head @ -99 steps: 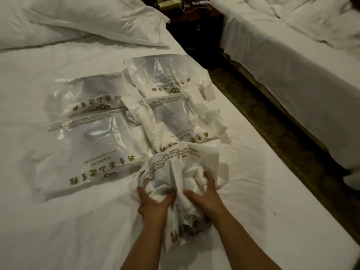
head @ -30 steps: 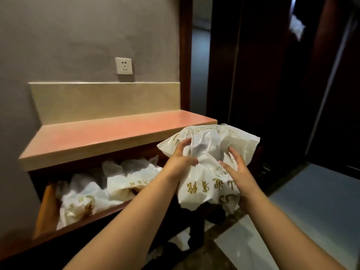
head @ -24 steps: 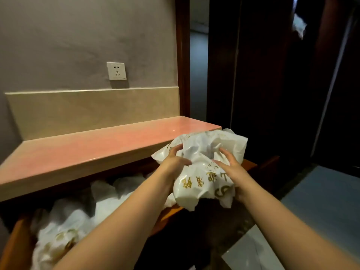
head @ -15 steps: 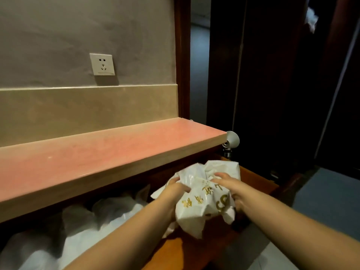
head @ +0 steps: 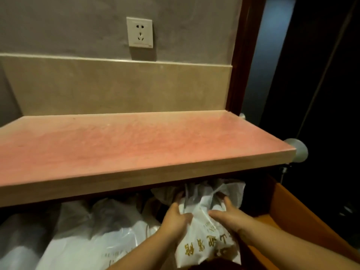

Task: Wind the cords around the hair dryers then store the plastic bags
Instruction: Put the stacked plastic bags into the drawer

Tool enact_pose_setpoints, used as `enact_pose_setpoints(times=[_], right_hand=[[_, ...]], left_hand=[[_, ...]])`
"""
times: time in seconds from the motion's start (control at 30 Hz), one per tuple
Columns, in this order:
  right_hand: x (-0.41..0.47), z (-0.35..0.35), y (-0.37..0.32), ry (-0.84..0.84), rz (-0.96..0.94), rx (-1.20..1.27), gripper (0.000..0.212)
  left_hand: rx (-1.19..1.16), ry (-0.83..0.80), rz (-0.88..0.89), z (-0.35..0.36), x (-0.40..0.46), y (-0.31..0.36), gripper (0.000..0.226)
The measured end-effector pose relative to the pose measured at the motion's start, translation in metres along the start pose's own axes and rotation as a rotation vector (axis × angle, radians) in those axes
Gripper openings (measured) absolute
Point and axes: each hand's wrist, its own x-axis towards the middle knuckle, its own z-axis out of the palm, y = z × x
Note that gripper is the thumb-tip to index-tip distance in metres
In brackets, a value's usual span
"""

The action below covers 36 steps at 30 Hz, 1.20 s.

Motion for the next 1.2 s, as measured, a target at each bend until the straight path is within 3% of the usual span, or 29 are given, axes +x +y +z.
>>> enact_pose_setpoints(times=[0.07, 0.17, 0.3, 0.4, 0.47, 0.53, 0.77, 1.2], right_hand=[[0.008, 0.008, 0.0, -0.046, 0.021, -0.147, 0.107], [0.009, 0.016, -0.004, 0.026, 0.021, -0.374, 0.101], [0.007, 0.017, -0.007, 0.143, 0.076, -0.563, 0.1], [0.009, 0.018, -0.004, 0.096, 0.069, -0.509, 0.088], [0.008, 0.025, -0.007, 0.047, 0.031, -0.477, 0.072], [0.007, 0.035, -0.011, -0.003, 0.002, -0.416, 0.071], [-0.009, 0.089, -0.038, -0.221, -0.083, -0.357, 0.072], [-0.027, 0.072, -0.028, -0.213, -0.193, -0.929, 0.083]], left_hand=[[0.081, 0.012, -0.039, -0.008, -0.001, -0.008, 0.026], [0.366, 0.09, -0.067, -0.008, -0.002, -0.014, 0.037], [0.928, 0.236, 0.185, -0.001, -0.013, -0.007, 0.049], [1.056, 0.034, 0.333, 0.008, -0.011, -0.005, 0.058], [1.167, -0.117, 0.32, 0.01, -0.008, -0.005, 0.062], [1.272, -0.163, 0.279, 0.008, -0.007, -0.006, 0.063], [1.358, -0.216, -0.065, -0.037, -0.016, -0.013, 0.068], [1.41, -0.23, -0.044, -0.048, -0.027, -0.019, 0.069]])
